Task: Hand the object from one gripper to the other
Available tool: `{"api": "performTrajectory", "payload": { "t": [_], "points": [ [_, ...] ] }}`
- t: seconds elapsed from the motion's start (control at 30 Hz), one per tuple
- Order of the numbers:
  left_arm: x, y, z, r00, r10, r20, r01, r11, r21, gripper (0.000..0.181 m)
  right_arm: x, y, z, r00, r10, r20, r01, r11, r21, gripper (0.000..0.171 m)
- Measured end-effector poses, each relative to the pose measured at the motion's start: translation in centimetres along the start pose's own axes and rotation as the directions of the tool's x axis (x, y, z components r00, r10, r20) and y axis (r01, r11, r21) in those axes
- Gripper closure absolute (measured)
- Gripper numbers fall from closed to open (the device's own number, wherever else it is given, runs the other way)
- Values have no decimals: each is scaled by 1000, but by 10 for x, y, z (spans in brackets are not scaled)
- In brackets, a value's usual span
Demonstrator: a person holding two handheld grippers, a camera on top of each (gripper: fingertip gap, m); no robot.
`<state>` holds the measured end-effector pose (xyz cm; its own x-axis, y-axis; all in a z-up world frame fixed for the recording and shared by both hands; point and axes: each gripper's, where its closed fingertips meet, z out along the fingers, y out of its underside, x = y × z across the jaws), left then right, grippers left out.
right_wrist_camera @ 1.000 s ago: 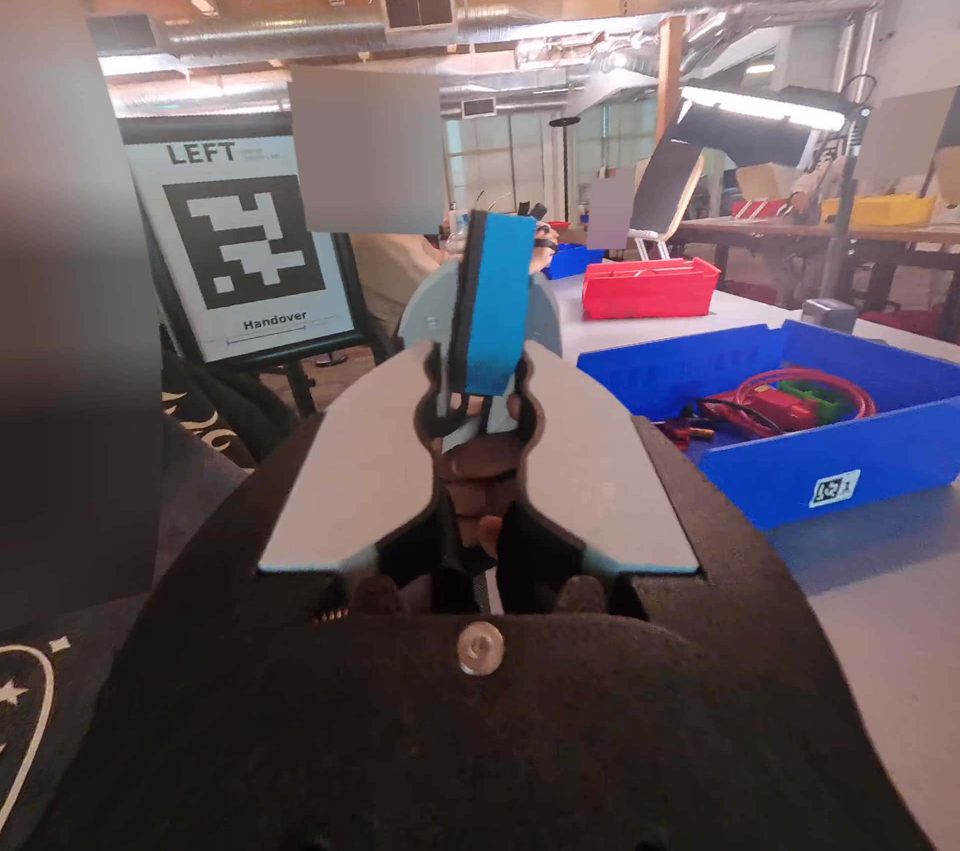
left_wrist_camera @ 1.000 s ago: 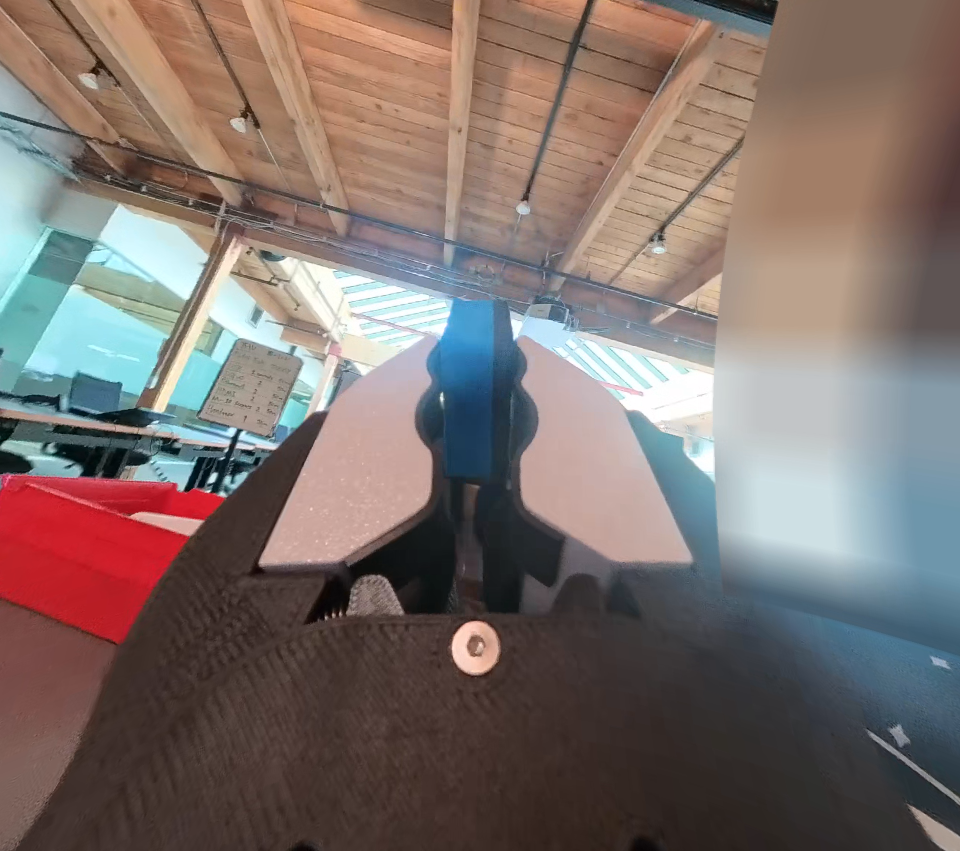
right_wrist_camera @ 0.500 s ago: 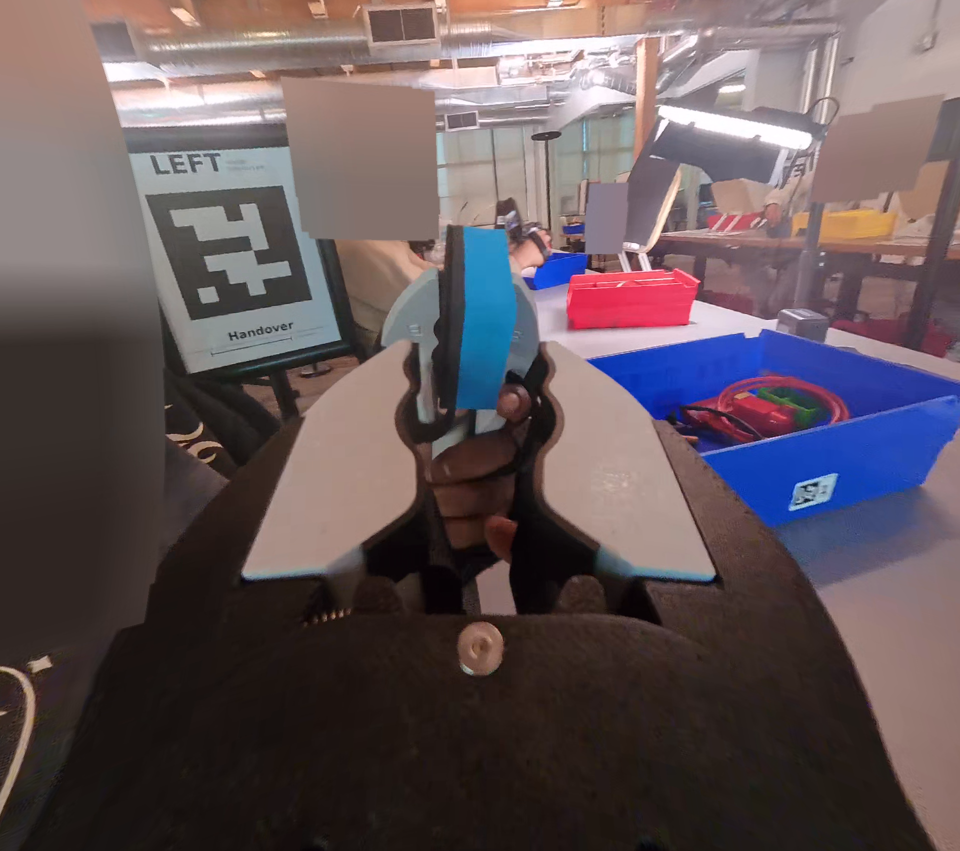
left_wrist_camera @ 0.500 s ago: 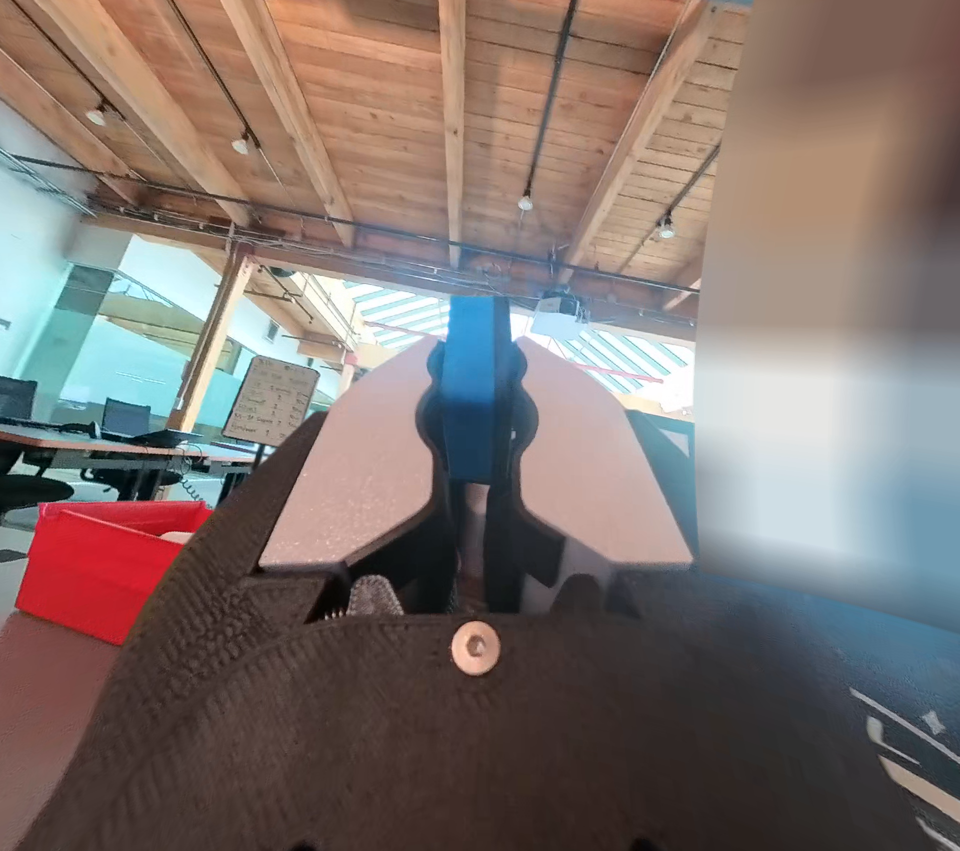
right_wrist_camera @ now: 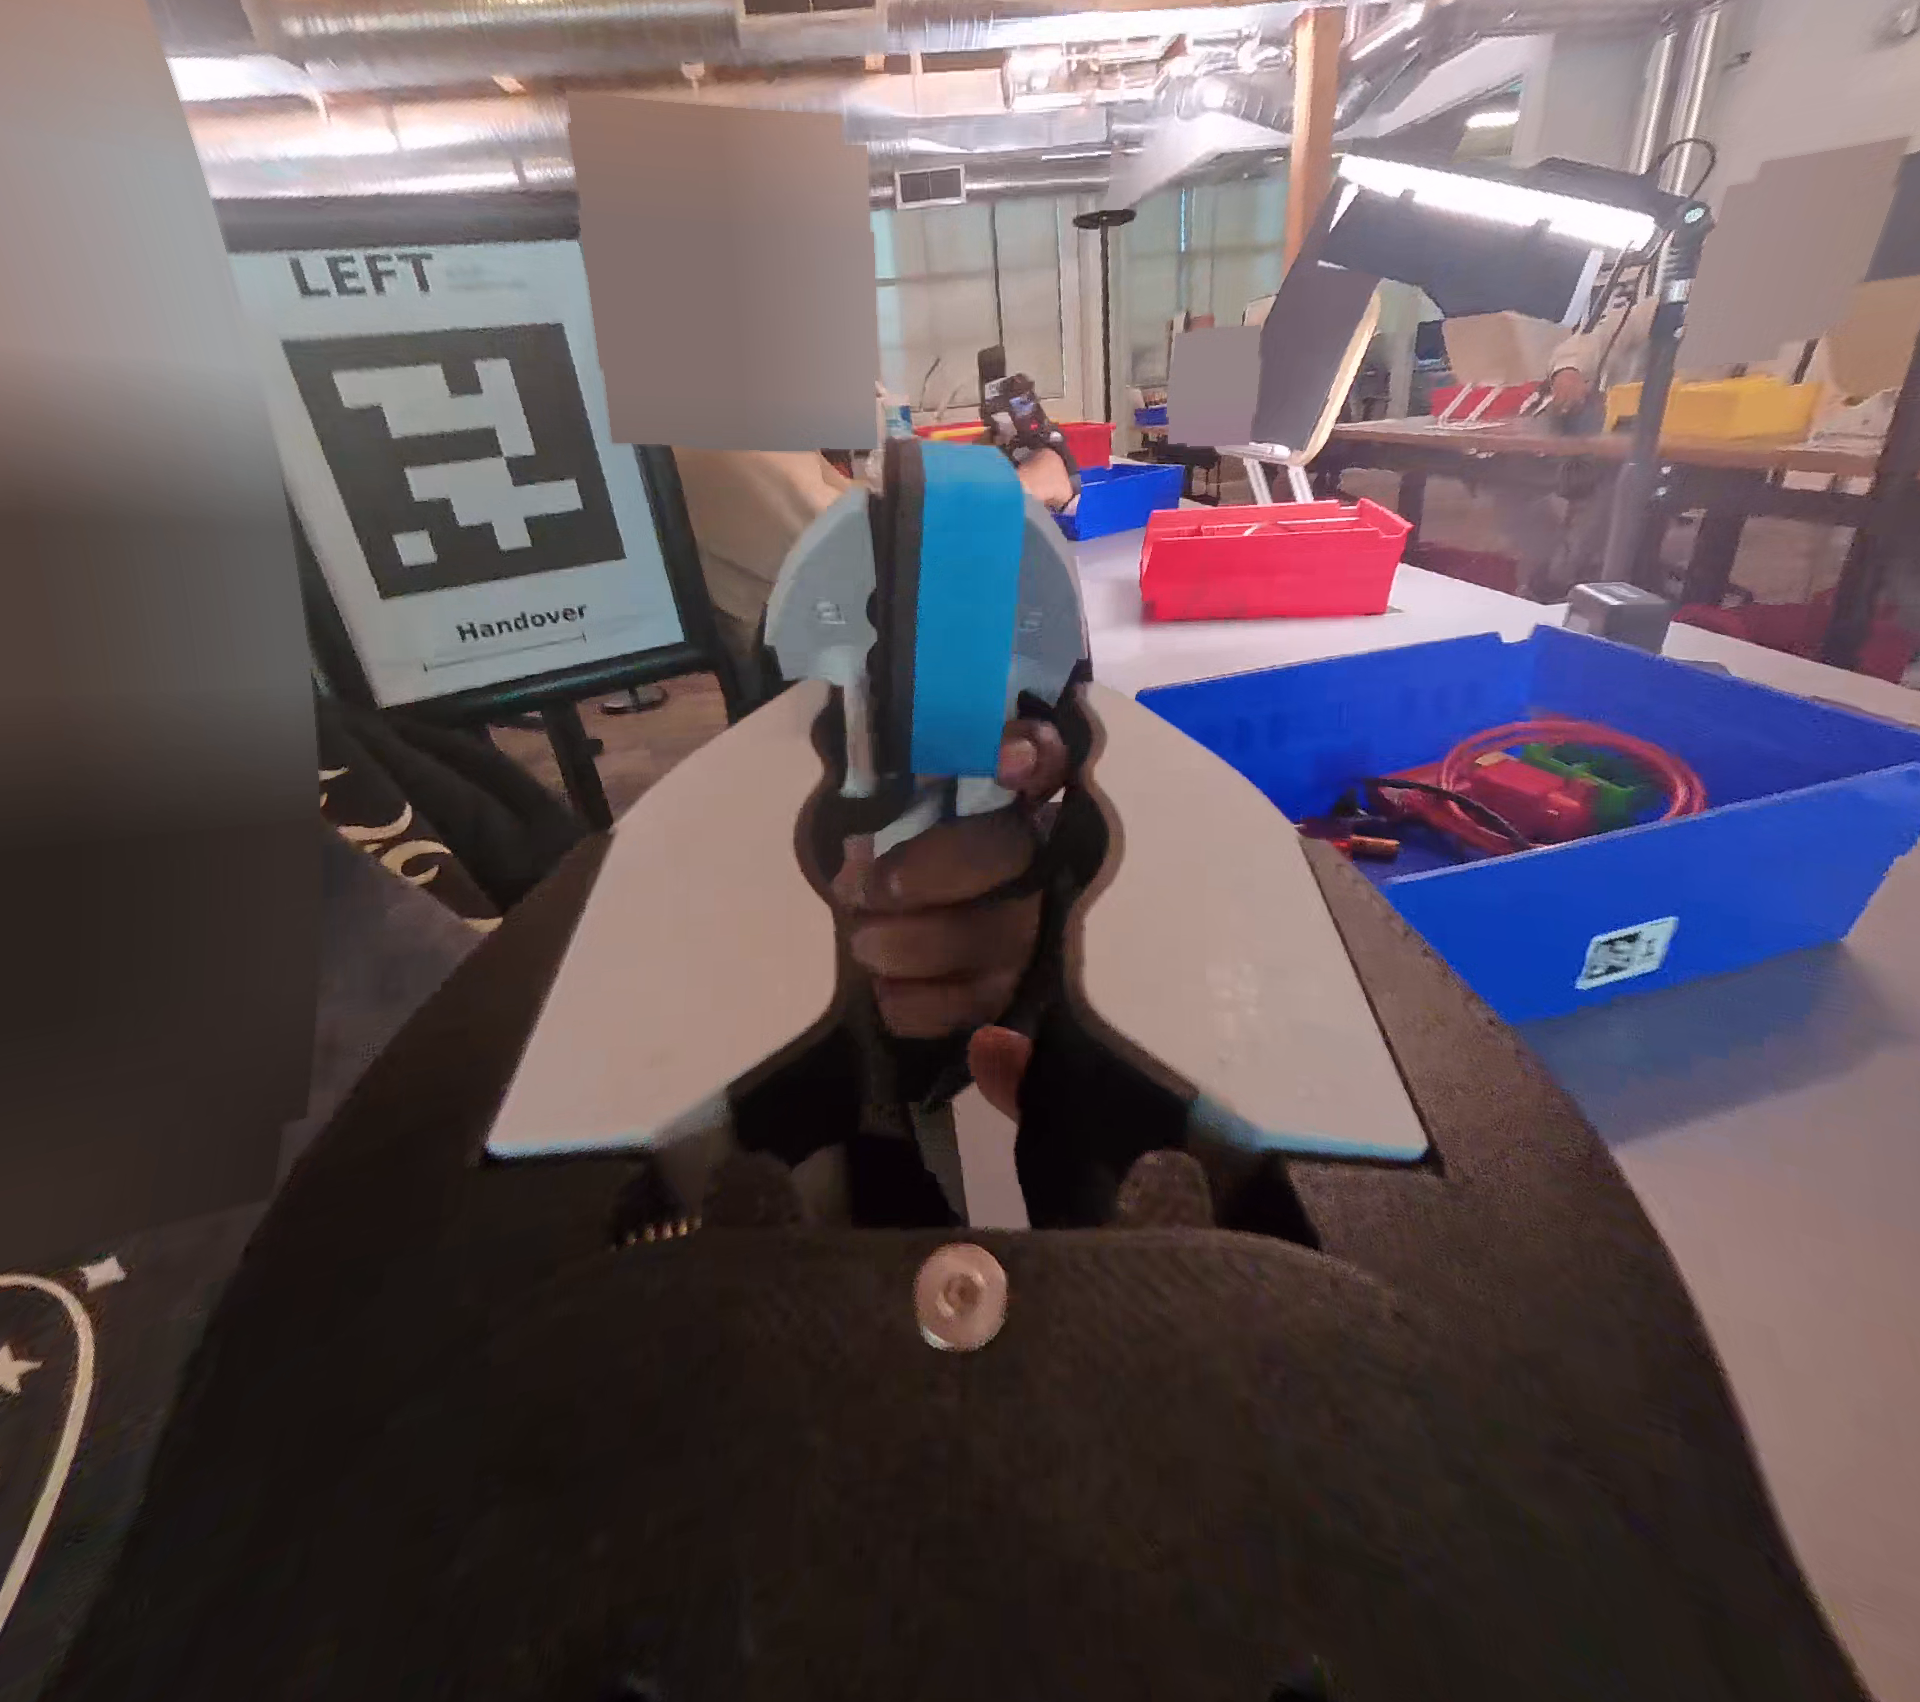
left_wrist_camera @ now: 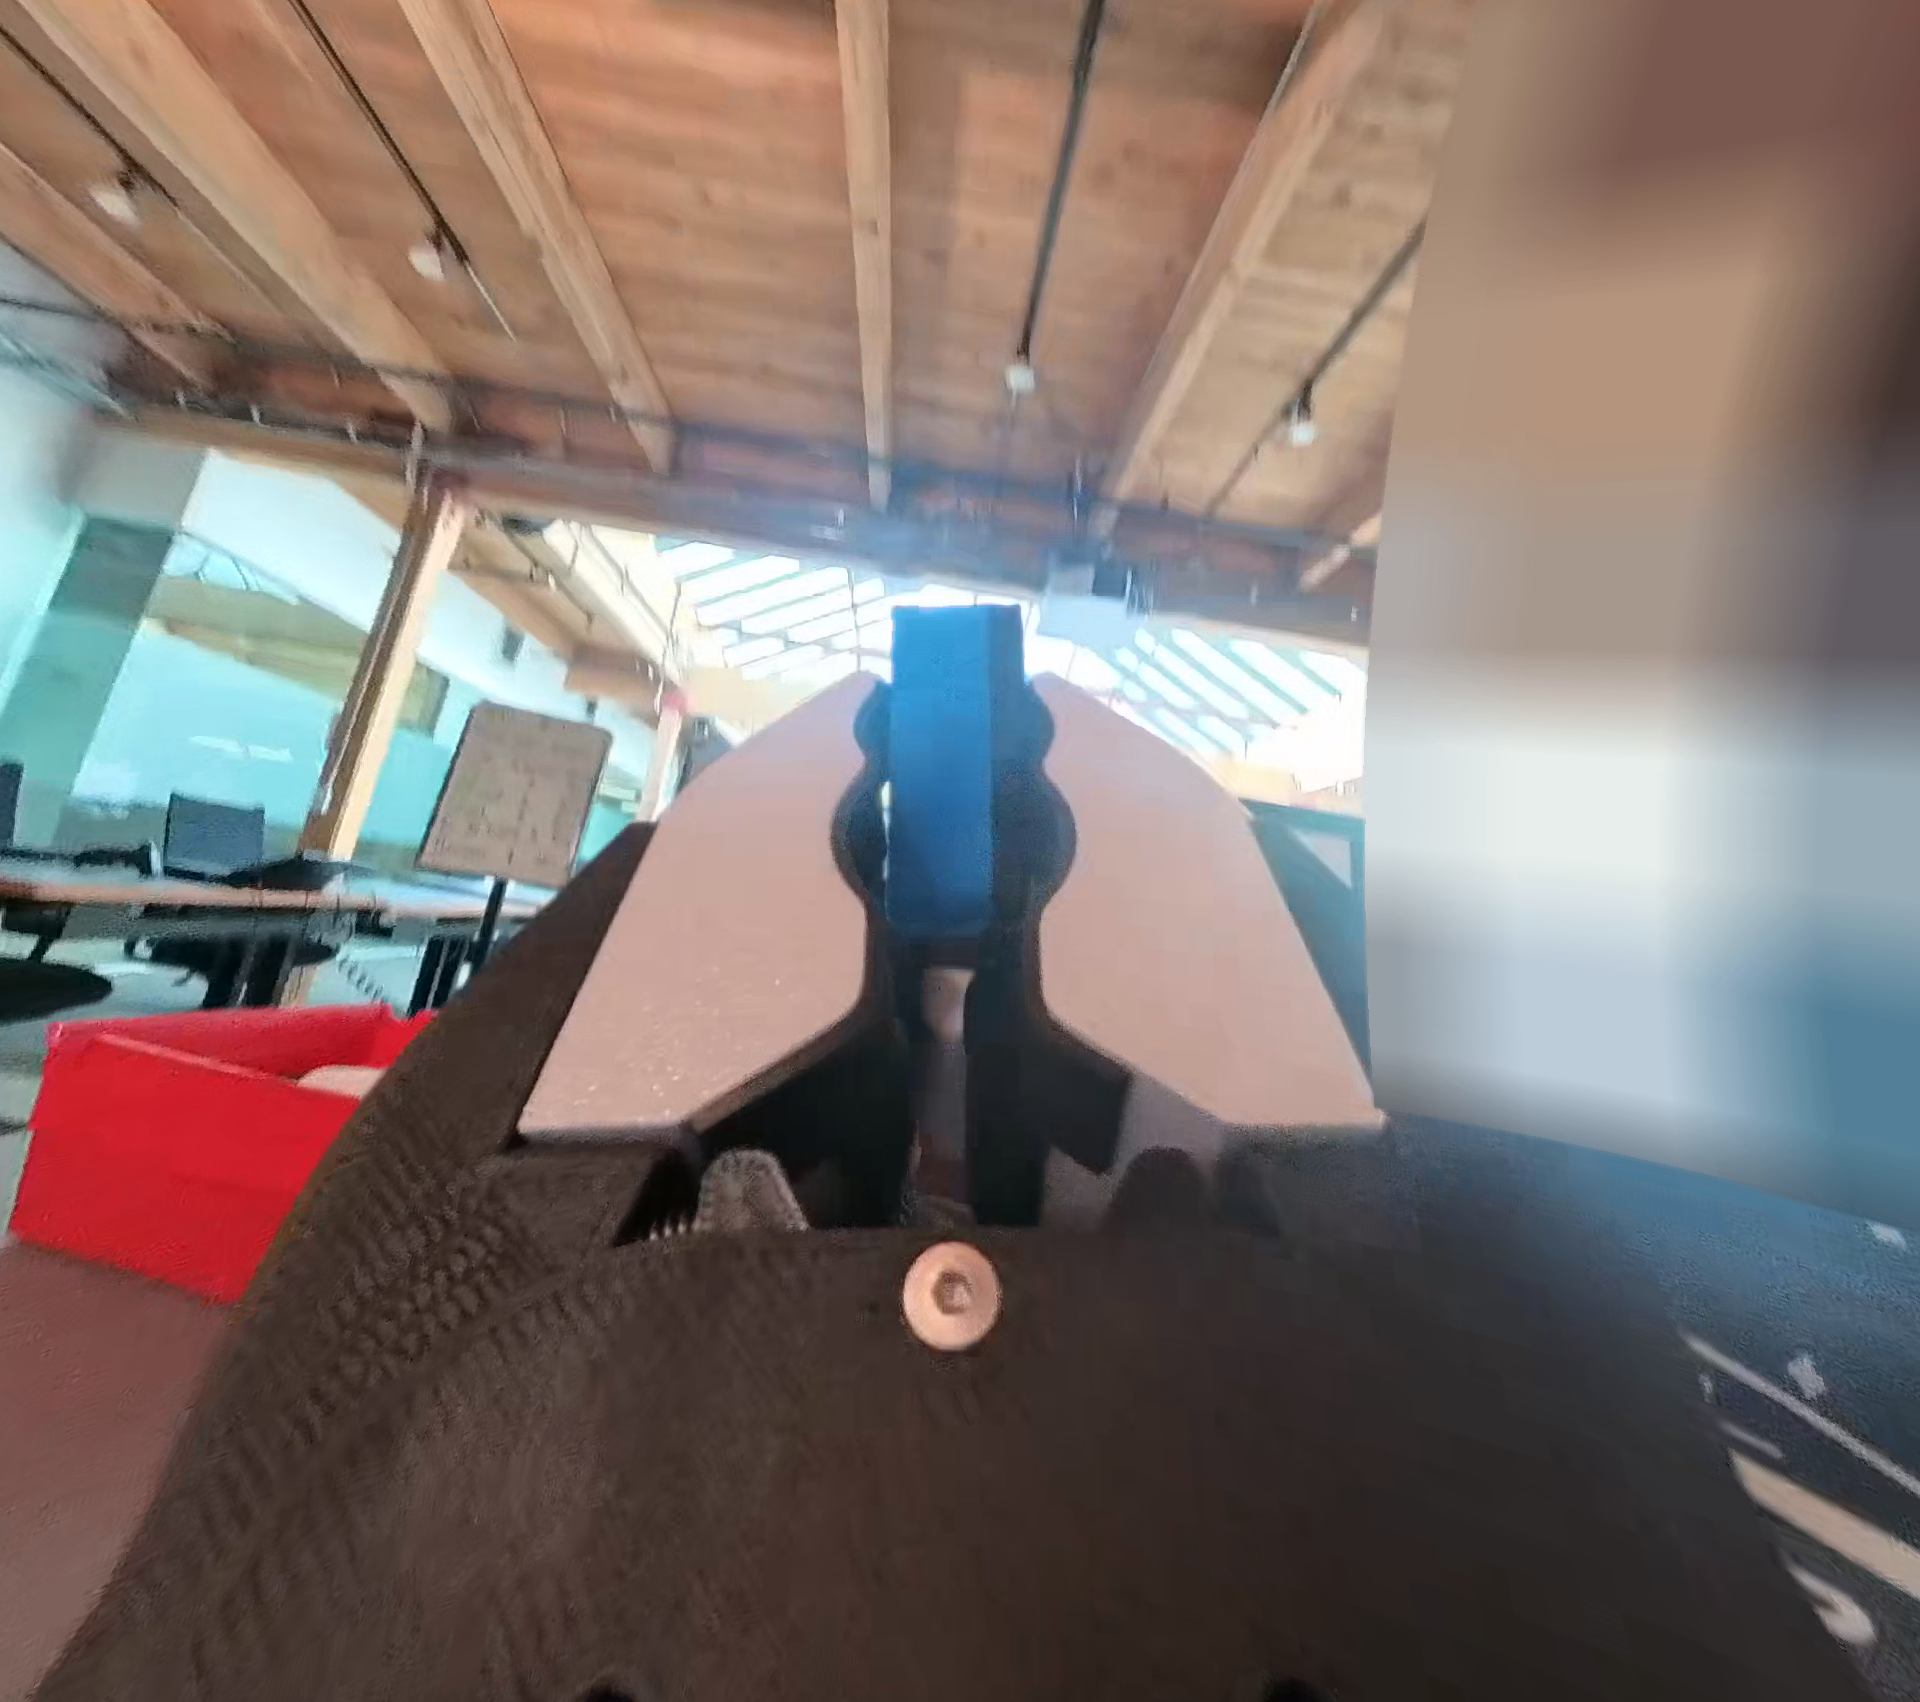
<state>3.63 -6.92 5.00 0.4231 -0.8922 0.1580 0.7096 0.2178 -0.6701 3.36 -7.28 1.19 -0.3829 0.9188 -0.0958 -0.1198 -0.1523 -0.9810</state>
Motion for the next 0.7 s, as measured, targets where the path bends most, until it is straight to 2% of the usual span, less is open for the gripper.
{"api": "performTrajectory", "payload": {
  "t": [0.03,0.07,0.13,0.23,0.3,0.33,0.4,0.47,0.53,0.6,0.7],
  "points": [
    [-1,-1,0,1000,-14,3,14,1000,22,160,0,2,4,1000,19,14,-19,1000,10,134],
    [-3,0,0,999,-31,10,31,999,24,159,-2,1,5,999,29,36,-30,999,37,148],
    [-5,1,-1,999,-51,6,51,999,-20,159,0,-1,5,996,76,48,-78,995,58,149],
    [-8,11,1,998,-70,-3,68,979,-190,144,3,5,-3,994,98,43,-96,994,-44,148],
    [-7,22,-1,996,-88,-5,81,942,-325,146,2,8,-7,996,79,35,-75,992,-100,149],
    [-6,26,-2,997,-79,-19,67,929,-364,157,1,7,-9,997,64,34,-60,992,-109,149],
    [-4,24,0,999,-31,-23,21,941,-338,158,0,2,-10,999,28,27,-26,996,-82,148],
    [-2,12,2,1000,4,-13,-7,979,-201,159,0,-9,-8,1000,13,19,-13,1000,21,147],
    [-4,4,1,1000,-13,8,14,997,-76,159,3,-15,-5,999,40,4,-40,993,110,138],
    [-8,9,1,998,-48,31,50,998,-50,159,2,-12,1,998,63,31,-67,989,131,137],
    [-9,14,1,995,-97,29,99,993,-67,159,4,-7,1,995,88,38,-92,990,110,148]
  ]
}}
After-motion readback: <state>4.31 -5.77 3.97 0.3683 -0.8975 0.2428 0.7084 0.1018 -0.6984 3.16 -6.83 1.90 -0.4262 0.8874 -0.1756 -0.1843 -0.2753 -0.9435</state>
